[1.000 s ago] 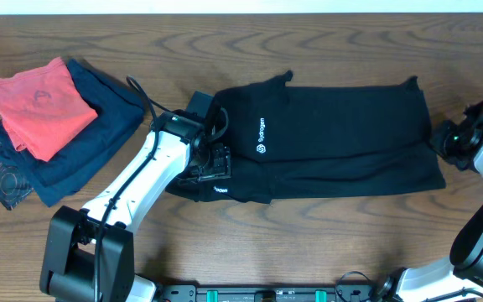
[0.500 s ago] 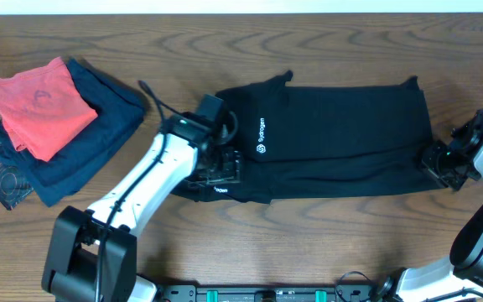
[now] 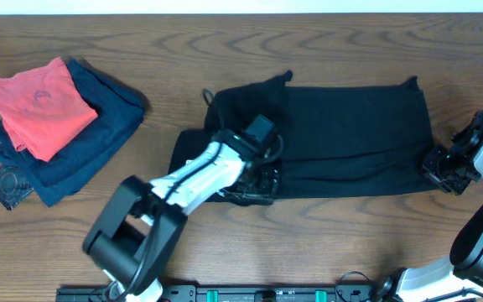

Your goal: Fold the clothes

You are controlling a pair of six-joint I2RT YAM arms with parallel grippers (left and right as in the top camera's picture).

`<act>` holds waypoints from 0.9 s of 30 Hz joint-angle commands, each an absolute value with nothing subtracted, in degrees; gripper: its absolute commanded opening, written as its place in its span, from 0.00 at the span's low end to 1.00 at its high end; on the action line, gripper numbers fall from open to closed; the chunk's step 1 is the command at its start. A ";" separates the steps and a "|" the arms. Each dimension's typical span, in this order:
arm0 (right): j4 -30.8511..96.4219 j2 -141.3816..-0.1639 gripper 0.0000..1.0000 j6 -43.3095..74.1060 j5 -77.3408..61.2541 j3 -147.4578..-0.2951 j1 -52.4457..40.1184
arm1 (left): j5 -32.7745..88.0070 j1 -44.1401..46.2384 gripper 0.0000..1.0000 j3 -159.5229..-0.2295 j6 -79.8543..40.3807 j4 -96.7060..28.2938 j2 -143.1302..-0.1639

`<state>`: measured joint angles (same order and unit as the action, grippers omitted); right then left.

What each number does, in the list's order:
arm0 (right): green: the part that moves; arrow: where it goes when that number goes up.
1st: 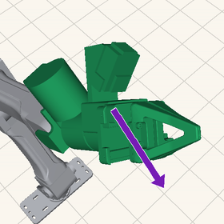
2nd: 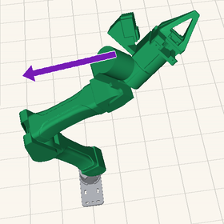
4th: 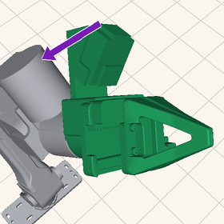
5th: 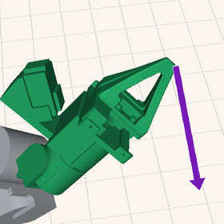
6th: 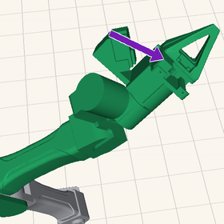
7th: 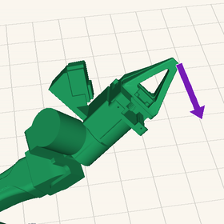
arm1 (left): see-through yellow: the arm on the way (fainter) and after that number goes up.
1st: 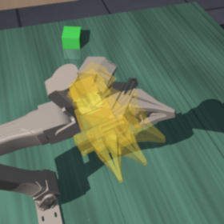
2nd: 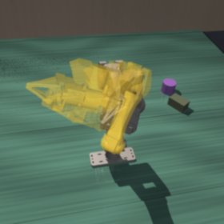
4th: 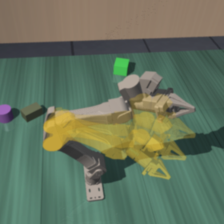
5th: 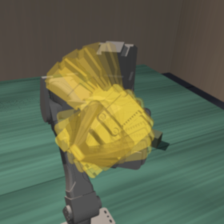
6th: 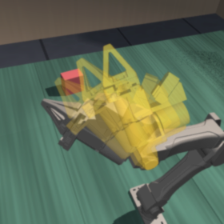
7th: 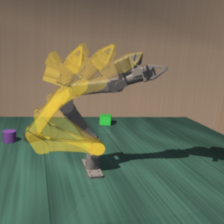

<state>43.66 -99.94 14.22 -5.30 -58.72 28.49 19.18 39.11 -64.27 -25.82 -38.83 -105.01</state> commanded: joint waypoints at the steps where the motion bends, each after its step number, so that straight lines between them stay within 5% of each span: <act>1: 43.75 -100.40 0.31 13.15 -4.49 -58.70 28.49 | 20.32 40.21 0.77 -64.51 -23.55 -37.08 -104.92; 5: 43.86 -100.40 0.31 13.15 -4.49 -58.70 28.49 | 19.88 40.42 0.72 -64.51 -23.62 -36.12 -105.71; 12: 43.99 -100.40 0.31 12.97 -4.49 -58.70 28.49 | 19.88 40.23 0.13 -64.58 -24.03 -35.09 -106.17; 27: 44.01 -100.40 0.31 12.97 -4.49 -58.70 28.49 | 9.13 32.42 0.15 -71.22 -21.63 -34.63 -103.33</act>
